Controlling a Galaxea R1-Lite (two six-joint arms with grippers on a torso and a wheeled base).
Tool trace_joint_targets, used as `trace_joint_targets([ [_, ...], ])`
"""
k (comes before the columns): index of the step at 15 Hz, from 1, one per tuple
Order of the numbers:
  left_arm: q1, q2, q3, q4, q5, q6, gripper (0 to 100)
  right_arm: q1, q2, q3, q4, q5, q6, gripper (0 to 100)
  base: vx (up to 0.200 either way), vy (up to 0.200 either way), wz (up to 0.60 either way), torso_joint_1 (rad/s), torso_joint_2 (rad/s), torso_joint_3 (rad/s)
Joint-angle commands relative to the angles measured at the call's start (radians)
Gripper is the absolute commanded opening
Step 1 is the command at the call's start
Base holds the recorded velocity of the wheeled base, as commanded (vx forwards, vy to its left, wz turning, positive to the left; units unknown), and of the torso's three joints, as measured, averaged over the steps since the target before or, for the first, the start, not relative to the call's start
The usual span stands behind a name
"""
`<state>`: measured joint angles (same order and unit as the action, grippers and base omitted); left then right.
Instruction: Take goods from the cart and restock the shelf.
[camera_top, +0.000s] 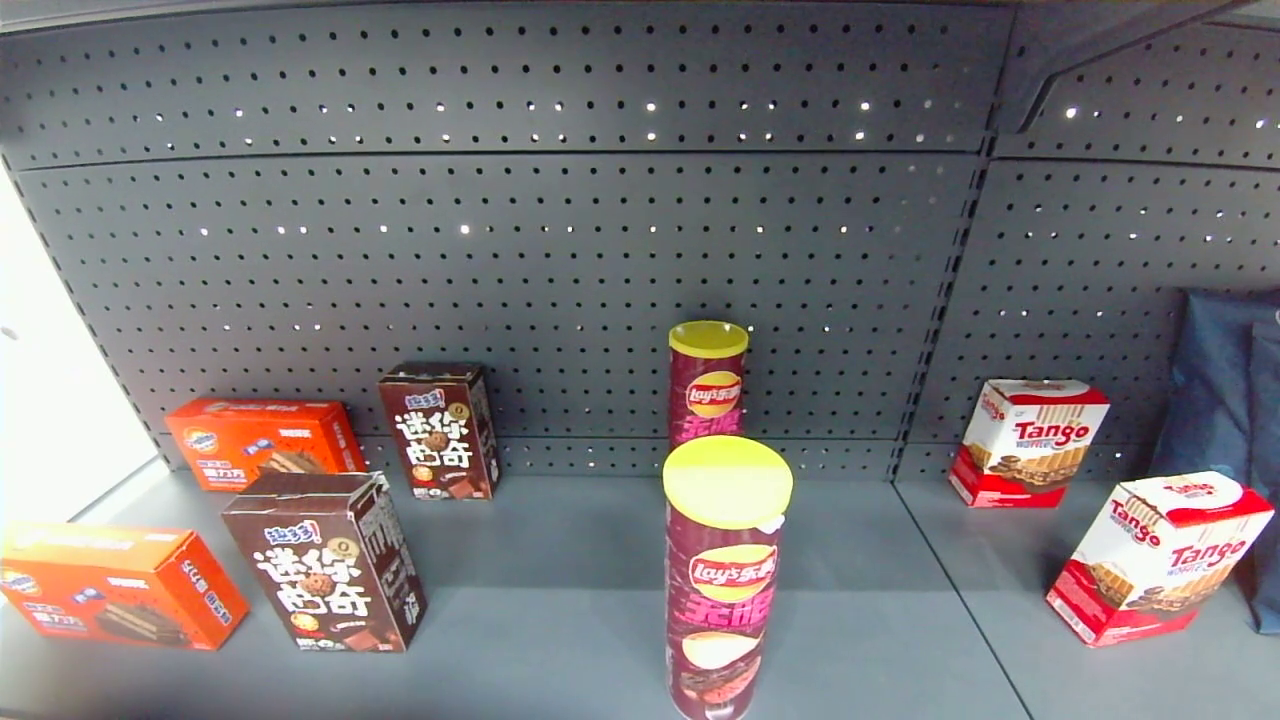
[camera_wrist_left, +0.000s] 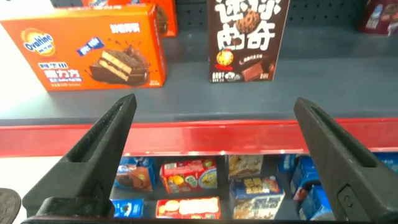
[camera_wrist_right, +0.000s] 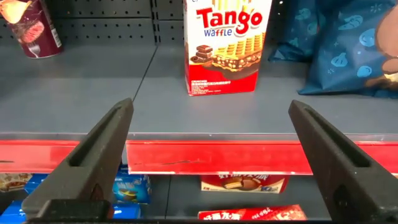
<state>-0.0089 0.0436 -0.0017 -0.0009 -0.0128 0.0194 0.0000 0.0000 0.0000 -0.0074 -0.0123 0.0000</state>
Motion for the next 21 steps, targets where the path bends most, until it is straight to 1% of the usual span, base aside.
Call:
trace_joint_targets([
  [1, 0.009, -0.044, 0.0, -0.001, -0.003, 0.004, 100, 0.0, 0.0, 0.0, 0.0, 0.0, 0.0, 100, 0.0, 0.0, 0.0, 0.0, 0.0, 0.0],
  [2, 0.009, -0.044, 0.0, -0.001, -0.009, -0.006, 100, 0.0, 0.0, 0.0, 0.0, 0.0, 0.0, 100, 0.0, 0.0, 0.0, 0.0, 0.0, 0.0],
  [4, 0.007, -0.044, 0.0, -0.001, -0.029, 0.002, 100, 0.0, 0.0, 0.0, 0.0, 0.0, 0.0, 100, 0.0, 0.0, 0.0, 0.0, 0.0, 0.0],
  [6, 0.007, -0.044, 0.0, -0.001, -0.019, -0.007, 100, 0.0, 0.0, 0.0, 0.0, 0.0, 0.0, 100, 0.0, 0.0, 0.0, 0.0, 0.0, 0.0],
  [11, 0.007, -0.044, 0.0, -0.001, -0.023, -0.004, 100, 0.002, 0.0, 0.0, 0.0, 0.0, 0.0, 100, 0.0, 0.0, 0.0, 0.0, 0.0, 0.0],
  [13, 0.007, -0.044, 0.0, -0.001, -0.009, -0.009, 100, 0.0, 0.0, 0.0, 0.0, 0.012, -0.005, 100, 0.0, 0.0, 0.0, 0.0, 0.0, 0.0],
  [19, 0.007, -0.044, 0.0, -0.001, -0.013, -0.001, 100, 0.0, 0.0, 0.0, 0.0, 0.012, -0.002, 100, 0.0, 0.0, 0.0, 0.0, 0.0, 0.0],
  [20, 0.007, -0.044, 0.002, -0.001, -0.015, 0.001, 100, 0.0, 0.0, 0.0, 0.001, 0.012, -0.002, 100, -0.2, 0.0, 0.0, 0.002, 0.0, 0.007],
  [21, 0.007, -0.044, 0.0, -0.001, -0.01, -0.009, 100, 0.0, 0.0, 0.0, 0.0, 0.012, -0.002, 100, 0.0, 0.0, 0.0, 0.0, 0.0, 0.0],
])
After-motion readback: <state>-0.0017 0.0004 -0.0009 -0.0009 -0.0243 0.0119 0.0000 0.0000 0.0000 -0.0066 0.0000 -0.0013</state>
